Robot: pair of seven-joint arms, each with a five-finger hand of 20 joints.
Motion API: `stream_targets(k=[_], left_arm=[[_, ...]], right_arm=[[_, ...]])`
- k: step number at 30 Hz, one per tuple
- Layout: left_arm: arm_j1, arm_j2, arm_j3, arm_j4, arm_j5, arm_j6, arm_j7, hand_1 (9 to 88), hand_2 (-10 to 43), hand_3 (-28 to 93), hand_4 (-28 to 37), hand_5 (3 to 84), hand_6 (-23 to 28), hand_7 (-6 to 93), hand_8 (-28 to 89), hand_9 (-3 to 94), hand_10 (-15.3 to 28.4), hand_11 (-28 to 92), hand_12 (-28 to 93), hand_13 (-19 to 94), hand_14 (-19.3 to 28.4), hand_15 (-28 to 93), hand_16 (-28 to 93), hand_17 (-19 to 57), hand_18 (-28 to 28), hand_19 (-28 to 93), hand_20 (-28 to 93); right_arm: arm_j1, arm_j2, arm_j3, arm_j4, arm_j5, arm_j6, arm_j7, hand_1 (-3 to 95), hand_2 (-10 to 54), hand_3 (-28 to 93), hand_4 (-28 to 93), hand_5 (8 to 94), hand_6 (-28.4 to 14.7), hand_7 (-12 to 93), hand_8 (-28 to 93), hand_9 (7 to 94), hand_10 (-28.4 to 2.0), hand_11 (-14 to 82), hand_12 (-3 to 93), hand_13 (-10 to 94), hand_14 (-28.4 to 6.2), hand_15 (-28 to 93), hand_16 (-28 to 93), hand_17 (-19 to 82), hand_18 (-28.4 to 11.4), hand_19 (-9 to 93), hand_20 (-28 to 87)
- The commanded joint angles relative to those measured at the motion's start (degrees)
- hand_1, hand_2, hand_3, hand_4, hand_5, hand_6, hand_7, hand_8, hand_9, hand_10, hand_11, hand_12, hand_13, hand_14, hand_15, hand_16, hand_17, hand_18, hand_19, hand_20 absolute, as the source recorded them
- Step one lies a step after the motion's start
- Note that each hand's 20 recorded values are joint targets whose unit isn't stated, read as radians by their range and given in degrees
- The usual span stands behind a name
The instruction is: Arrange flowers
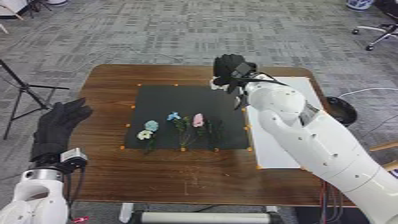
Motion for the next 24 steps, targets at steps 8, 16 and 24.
stream_targets(k=[8,16,24], left_arm=[[0.27,-0.84,1.29,-0.3,-0.35,0.9,-0.24,18.8,10.7,67,-28.3,52.2,3.0,16.6,-6,50.0,15.2,26,16,39,19.1,23,2,6.1,12.9,11,17],[-0.36,-0.57,2.16,-0.21,-0.28,1.19,-0.51,18.8,10.7,68,-28.3,52.1,3.0,16.6,-6,49.9,15.2,26,16,39,19.0,23,2,6.1,12.9,11,17],[-0.41,-0.56,2.08,-0.04,-0.33,0.75,-0.39,18.8,10.7,67,-28.3,51.9,2.9,16.7,-6,49.9,15.2,26,16,39,19.1,23,2,6.1,12.9,11,17]], right_arm=[[-4.34,-2.6,0.23,3.96,-6.0,-0.52,-2.84,58.8,-4.6,54,-16,78.2,0.9,14,6,81.2,-11.5,11.9,23.9,80,-7.1,61,32,43,-21.6,87,55],[-4.85,-1.8,0.68,3.0,-5.03,-2.68,-2.07,56.1,-5.9,54,-13,74.0,-0.1,14,6,77.4,-11.9,12.1,22.3,79,-7.0,61,32,43,-21.6,87,55],[-4.92,-1.19,0.31,2.03,-3.8,-4.12,-0.56,51.7,-7.9,56,-12,71.9,-1.3,13,6,74.6,-13.2,14.9,17.4,78,-7.2,61,31,42,-21.6,87,55]])
